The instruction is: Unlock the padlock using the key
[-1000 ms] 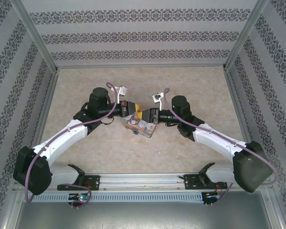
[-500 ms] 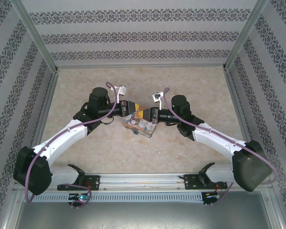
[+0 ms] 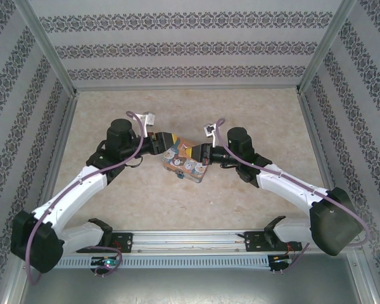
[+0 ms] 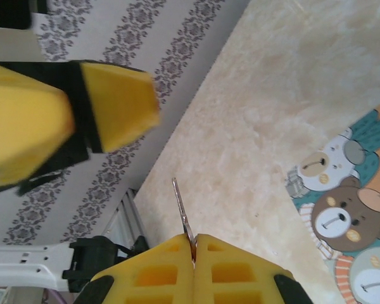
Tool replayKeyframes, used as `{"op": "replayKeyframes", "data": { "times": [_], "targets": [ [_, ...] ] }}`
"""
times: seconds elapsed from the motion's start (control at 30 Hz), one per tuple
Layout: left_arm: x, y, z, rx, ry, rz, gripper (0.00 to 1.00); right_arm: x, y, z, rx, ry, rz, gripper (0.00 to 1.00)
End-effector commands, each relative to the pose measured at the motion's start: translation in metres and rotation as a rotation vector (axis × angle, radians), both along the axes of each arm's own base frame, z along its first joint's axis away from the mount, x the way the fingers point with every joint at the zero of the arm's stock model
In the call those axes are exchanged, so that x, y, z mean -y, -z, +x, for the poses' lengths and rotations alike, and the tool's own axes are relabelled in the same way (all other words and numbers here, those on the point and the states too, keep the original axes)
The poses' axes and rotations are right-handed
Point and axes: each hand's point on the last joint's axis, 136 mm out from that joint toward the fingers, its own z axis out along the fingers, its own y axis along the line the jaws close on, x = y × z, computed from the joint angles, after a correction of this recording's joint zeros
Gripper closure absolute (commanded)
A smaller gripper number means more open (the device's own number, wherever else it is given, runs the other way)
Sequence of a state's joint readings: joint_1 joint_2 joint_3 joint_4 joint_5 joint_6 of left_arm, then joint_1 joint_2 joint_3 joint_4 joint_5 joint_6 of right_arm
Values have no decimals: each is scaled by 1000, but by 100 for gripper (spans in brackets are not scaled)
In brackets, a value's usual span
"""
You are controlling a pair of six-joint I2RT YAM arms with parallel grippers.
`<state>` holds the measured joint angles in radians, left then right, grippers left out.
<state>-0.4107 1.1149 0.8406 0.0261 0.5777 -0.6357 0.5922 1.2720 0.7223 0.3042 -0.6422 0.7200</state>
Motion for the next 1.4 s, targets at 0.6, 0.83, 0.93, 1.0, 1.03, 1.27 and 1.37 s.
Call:
{"op": "replayKeyframes", "data": {
  "times": [0.6,0.83,0.93,1.0,1.03,1.27,1.37],
  "targets": [
    [-66,101,-43,-55,-192,258,17,-3,69,22,-78,70,-132,100],
    [-53,112,-45,-23,-148,155,20,-6,93,24,-143,70,-158,100],
    [-50,116,-46,-26,-134,151,21,-7,102,23,-166,62,-163,100],
    [-48,120,-46,-42,-127,150,22,-7,107,23,-176,58,-163,100],
    [-46,122,-46,-51,-121,149,23,-7,109,22,-179,57,-162,100],
    [-37,136,-45,-93,-83,153,25,-7,122,20,-200,50,-150,100],
    [-32,136,-44,-82,-66,133,28,-7,128,18,-214,48,-148,100]
  ]
}}
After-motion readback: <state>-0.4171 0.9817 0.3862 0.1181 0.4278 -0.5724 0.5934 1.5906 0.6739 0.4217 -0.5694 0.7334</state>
